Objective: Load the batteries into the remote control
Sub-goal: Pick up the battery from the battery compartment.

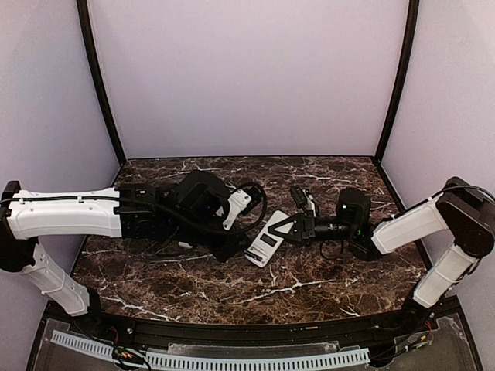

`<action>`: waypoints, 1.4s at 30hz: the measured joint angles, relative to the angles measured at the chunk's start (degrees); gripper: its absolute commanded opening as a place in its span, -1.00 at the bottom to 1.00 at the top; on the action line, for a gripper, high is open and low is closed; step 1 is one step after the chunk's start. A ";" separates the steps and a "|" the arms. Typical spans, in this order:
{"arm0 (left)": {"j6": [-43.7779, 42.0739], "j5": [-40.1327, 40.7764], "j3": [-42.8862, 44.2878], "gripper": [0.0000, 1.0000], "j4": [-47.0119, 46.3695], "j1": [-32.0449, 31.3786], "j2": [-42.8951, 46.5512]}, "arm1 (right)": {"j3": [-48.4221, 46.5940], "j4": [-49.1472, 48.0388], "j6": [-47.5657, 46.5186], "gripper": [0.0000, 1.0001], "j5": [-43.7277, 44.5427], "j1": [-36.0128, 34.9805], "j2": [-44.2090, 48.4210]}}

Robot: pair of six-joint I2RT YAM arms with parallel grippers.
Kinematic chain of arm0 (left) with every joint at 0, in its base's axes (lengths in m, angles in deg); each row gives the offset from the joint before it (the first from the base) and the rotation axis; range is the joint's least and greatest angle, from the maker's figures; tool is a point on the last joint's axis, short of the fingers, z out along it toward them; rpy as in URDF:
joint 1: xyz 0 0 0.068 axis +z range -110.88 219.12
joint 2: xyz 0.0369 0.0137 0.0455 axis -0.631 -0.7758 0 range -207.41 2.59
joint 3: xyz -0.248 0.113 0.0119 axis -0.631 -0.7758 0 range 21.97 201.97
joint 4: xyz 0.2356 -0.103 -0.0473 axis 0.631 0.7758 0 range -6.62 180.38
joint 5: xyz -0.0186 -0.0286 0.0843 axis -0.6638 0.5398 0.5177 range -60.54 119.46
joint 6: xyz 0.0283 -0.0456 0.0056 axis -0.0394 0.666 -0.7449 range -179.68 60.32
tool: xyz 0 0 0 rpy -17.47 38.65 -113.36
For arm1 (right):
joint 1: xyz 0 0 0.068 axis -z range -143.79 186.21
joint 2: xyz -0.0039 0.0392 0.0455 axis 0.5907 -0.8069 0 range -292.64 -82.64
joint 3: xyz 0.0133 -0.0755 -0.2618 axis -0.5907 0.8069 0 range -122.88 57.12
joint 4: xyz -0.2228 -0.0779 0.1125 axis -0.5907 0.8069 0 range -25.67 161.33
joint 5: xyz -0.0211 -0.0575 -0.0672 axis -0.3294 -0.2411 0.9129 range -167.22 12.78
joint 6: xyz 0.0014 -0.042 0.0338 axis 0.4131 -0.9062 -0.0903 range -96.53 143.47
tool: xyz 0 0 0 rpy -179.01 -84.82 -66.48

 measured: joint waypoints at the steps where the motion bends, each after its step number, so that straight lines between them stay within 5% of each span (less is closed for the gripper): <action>1: 0.20 -0.02 0.00 -0.58 0.00 0.00 0.00 | 0.15 0.42 0.00 -1.00 0.26 0.09 0.13; 42: 0.85 -3.10 0.20 -0.70 1.84 0.00 -3.26 | 1.36 0.72 0.26 -1.00 1.03 0.68 0.59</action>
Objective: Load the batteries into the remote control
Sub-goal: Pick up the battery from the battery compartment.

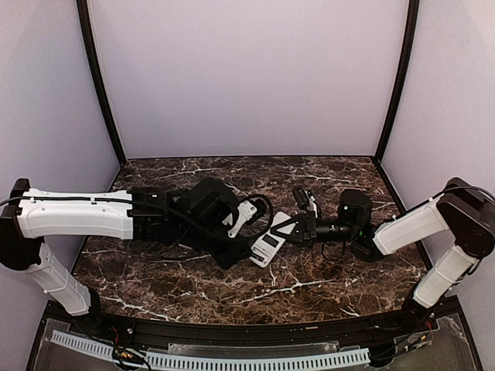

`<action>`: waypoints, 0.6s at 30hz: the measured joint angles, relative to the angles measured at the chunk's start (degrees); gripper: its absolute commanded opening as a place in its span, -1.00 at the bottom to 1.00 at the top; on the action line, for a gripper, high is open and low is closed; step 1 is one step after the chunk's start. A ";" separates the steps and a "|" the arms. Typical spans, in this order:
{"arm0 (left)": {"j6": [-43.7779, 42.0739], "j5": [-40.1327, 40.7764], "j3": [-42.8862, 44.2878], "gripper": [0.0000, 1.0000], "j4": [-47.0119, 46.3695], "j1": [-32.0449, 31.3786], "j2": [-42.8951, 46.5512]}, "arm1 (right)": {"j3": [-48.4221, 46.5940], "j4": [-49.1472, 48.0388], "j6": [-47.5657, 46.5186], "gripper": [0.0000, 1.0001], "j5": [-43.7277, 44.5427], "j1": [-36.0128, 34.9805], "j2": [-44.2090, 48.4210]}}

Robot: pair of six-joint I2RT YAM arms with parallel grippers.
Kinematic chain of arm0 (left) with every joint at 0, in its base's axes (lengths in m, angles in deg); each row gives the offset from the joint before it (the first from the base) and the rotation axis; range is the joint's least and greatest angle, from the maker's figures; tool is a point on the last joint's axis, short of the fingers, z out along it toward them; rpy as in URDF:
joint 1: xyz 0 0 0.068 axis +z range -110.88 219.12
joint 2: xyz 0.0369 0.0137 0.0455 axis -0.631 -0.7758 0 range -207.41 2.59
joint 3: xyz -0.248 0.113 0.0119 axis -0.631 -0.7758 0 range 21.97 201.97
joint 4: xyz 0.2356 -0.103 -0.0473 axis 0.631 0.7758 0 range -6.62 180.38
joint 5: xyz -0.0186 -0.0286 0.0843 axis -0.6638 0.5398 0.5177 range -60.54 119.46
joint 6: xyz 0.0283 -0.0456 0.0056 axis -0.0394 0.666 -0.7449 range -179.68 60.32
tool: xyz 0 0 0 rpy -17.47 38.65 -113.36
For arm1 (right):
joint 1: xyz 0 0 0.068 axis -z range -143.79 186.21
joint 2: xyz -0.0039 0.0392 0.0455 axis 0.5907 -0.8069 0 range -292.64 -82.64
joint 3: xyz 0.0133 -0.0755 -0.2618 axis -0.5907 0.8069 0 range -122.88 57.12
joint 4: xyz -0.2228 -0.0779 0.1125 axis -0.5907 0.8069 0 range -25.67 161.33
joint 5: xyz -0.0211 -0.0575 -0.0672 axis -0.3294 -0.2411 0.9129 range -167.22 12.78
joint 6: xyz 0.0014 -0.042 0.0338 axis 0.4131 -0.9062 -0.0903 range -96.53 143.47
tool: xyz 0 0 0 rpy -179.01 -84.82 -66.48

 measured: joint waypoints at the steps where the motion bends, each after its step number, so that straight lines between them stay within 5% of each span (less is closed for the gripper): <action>1: 0.00 -0.11 0.02 -0.70 0.00 0.00 -0.07 | 0.00 0.00 0.00 -1.00 0.00 0.00 0.02; 18: -0.48 -0.39 0.87 -0.86 0.26 0.02 -1.55 | 0.13 0.37 -0.22 -1.00 -0.44 0.13 0.02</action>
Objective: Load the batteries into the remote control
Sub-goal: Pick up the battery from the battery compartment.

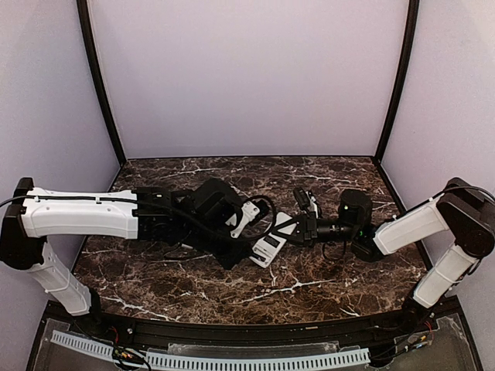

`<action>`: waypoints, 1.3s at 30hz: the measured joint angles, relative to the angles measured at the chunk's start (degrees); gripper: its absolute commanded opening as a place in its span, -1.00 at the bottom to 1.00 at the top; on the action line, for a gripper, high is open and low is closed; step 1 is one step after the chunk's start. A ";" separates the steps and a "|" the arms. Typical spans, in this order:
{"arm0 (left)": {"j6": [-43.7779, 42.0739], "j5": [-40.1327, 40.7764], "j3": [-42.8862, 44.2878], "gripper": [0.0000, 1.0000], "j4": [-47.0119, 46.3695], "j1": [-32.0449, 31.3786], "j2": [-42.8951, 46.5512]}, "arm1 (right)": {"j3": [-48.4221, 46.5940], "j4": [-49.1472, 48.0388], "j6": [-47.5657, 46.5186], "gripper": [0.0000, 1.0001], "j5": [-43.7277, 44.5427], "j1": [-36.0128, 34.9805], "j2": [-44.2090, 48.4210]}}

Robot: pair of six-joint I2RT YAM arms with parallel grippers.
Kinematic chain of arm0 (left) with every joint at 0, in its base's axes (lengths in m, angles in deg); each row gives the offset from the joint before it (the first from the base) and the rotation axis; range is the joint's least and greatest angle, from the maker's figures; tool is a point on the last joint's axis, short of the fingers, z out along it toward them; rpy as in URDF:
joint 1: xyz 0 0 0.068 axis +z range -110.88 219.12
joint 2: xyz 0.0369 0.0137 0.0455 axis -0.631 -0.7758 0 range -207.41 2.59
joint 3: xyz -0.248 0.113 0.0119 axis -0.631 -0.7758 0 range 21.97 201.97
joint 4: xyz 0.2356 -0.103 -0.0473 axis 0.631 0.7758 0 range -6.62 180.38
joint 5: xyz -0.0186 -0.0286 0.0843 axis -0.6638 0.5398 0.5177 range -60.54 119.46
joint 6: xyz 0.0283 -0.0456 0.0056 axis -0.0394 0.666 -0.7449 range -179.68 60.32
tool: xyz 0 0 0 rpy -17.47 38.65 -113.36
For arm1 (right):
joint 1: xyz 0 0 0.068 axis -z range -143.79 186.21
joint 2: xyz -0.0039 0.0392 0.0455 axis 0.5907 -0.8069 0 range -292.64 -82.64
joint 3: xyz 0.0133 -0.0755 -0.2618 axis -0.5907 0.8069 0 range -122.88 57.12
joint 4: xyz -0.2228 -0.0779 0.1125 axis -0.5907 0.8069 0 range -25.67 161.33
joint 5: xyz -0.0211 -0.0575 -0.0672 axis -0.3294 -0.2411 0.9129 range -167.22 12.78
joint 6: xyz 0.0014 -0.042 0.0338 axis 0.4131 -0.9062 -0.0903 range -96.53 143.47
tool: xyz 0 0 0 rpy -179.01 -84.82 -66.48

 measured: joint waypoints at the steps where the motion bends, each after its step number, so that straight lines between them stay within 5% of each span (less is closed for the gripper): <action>1: -0.04 -0.13 0.15 -0.87 0.00 0.00 -0.09 | 0.09 0.04 -0.04 -1.00 0.02 0.02 0.00; 19: -0.66 -0.55 1.03 -0.76 0.48 0.00 -1.53 | 0.59 0.09 0.13 -1.00 -0.39 0.13 -0.02; 39: -1.25 -1.42 1.03 -0.87 0.37 0.00 -1.51 | 1.38 -2.58 1.44 -1.00 -1.29 0.28 -1.01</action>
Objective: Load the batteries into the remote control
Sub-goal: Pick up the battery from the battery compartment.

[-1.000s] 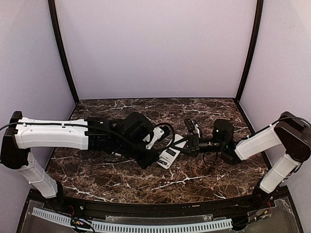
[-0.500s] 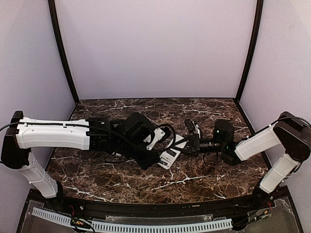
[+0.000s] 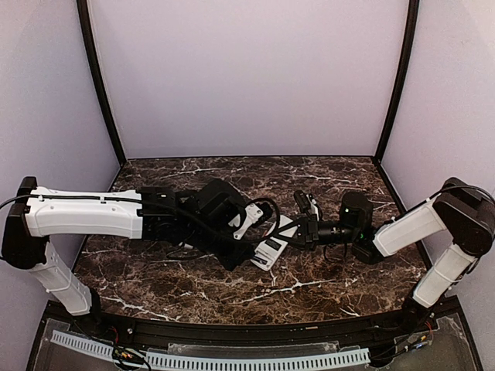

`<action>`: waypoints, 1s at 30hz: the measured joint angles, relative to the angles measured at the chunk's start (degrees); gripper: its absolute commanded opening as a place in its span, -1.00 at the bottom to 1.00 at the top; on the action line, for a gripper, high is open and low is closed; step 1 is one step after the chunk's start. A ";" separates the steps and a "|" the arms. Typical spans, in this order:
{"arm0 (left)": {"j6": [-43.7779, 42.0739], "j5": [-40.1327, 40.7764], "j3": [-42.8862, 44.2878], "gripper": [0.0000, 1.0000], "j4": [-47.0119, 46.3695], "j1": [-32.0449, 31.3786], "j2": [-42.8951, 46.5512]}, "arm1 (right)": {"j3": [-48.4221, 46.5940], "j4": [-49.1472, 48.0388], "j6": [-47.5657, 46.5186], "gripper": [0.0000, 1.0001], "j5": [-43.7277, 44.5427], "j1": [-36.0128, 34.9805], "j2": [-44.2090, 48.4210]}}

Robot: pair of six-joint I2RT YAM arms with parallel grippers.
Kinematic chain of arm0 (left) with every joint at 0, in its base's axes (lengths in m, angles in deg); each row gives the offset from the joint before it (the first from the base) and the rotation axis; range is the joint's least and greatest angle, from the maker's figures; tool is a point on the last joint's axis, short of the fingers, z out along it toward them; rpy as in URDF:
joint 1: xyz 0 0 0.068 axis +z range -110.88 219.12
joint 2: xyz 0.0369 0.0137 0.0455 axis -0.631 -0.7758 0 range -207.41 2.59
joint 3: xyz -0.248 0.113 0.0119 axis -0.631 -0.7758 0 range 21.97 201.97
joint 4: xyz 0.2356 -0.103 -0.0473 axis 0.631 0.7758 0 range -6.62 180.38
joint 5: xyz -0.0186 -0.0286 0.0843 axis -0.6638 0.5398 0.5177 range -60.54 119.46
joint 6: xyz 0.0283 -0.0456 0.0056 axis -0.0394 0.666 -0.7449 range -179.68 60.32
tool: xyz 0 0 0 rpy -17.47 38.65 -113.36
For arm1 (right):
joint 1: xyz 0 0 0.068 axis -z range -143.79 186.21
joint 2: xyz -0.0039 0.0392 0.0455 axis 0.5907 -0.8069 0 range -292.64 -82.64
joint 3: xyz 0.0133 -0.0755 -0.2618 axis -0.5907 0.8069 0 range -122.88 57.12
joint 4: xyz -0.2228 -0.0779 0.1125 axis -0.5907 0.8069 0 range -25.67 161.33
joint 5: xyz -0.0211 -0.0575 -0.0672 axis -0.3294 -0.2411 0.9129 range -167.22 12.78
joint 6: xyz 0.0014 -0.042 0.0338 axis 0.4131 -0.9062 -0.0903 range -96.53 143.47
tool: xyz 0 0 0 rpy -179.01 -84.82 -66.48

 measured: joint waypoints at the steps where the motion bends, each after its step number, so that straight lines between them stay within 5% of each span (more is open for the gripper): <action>1: -0.02 -0.02 0.00 -0.87 0.00 0.00 -0.02 | 0.02 -0.02 0.02 -1.00 0.00 0.00 0.00; 19: -8.00 1.29 0.26 0.06 0.13 0.11 5.68 | 0.00 -1.22 0.50 -1.00 -1.60 -0.02 0.00; 25: -21.44 -2.89 1.75 0.00 2.60 0.15 8.79 | -0.04 -0.48 0.46 -1.00 -3.52 -0.02 0.22; 30: -32.11 -4.46 1.77 -0.29 6.12 -1.46 8.61 | -0.46 2.19 -0.24 -1.00 -5.40 -0.07 1.38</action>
